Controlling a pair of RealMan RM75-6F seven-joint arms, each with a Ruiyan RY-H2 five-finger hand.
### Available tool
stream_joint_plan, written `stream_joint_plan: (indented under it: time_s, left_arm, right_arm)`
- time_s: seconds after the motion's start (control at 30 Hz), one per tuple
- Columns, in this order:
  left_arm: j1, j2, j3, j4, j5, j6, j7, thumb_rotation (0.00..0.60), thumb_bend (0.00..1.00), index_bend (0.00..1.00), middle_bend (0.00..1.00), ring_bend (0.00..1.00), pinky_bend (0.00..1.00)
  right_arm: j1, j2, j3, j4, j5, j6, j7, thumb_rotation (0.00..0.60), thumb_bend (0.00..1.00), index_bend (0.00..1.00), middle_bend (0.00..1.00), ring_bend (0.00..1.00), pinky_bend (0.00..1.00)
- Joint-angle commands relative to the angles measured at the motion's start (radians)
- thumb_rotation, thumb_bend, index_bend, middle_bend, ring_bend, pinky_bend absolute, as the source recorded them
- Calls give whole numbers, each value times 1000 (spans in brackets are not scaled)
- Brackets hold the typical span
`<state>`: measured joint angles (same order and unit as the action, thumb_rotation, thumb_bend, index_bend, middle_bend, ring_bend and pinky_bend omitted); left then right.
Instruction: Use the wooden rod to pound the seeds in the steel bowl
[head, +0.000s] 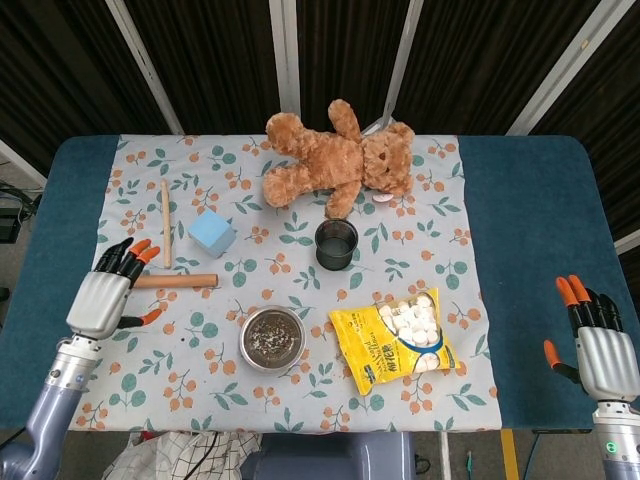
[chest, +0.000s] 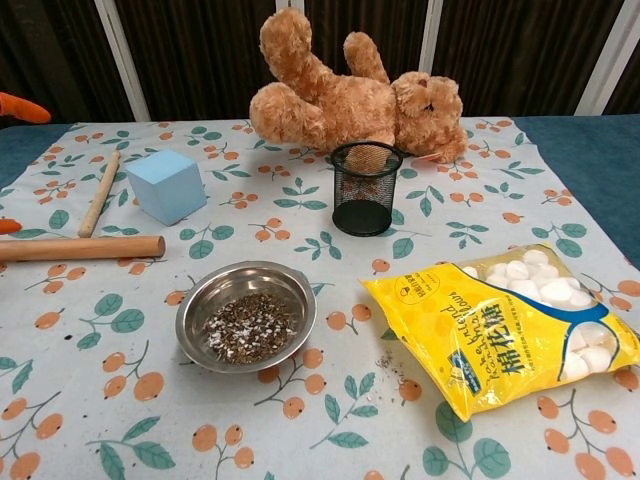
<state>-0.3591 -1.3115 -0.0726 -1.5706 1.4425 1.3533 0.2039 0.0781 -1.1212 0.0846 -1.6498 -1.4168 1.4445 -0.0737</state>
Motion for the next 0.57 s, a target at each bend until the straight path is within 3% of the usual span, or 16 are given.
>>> stream_joint_plan:
  time_s: [0.03,0.23,0.37,0.57]
  left_arm:
    - [90,105,52,-140,-7,87,123,600,180,74,20,0,56]
    - [193,191,125,-238,-11,154,102,600,144,18,0,0,33]
    - [245,204,162,-201,58,219,61,600,144,1,0,0,7]
    - [291,188,172,-128,113,289,13,600,130,0,0,0,7]
  right_arm:
    - [1,0,0,0,0,0,-3,600,416,0,0,0,0]
    - [-1,-3,0,0,-3,6,-13,600,416,0,0,0,0]
    - [-3,-5,-1,0,-7,11,-15,600,416,0,0,0,0]
    - [-3,-8,0,1,-7,14,-20,600,415,0,0,0,0]
